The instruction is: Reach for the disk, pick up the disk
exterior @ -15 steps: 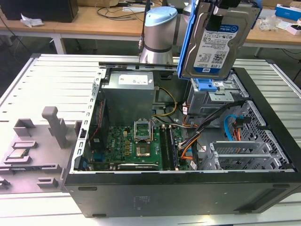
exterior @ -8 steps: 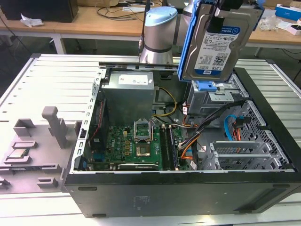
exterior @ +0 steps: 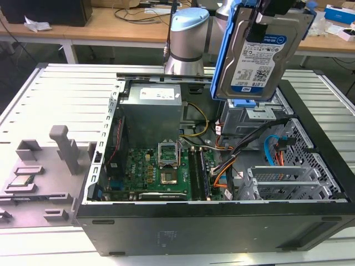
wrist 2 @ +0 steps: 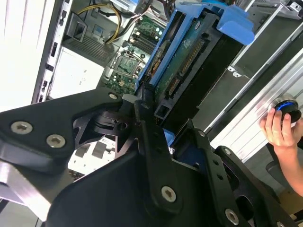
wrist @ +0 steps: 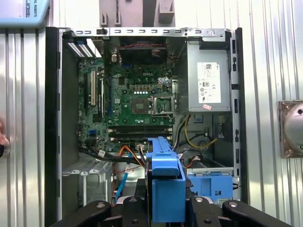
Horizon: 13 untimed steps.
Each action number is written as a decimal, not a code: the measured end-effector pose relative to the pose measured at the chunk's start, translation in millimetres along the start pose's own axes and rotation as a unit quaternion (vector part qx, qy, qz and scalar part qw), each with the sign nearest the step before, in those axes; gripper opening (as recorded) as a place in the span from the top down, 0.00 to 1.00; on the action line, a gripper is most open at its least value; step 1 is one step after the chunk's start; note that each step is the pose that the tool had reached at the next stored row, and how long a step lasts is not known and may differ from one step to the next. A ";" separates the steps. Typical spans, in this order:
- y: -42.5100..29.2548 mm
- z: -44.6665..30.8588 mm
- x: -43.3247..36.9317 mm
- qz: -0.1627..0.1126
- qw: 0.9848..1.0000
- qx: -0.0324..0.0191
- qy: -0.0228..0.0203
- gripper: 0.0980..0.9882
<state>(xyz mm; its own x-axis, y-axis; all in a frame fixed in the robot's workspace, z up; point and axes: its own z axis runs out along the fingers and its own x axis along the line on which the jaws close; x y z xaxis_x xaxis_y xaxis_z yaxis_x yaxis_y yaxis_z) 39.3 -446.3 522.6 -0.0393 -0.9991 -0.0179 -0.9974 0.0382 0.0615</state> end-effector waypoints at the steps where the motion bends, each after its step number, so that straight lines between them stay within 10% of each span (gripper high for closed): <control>1: 0.0 0.0 0.8 0.000 1.000 0.000 0.000 0.70; 13: -0.7 -0.3 18.2 0.000 1.000 0.000 0.000 0.70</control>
<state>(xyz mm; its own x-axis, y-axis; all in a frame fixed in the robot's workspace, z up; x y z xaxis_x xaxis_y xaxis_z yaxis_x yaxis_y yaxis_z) 39.3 -464.5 522.6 -0.0393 -0.9991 -0.0179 -0.9974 0.0382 0.0615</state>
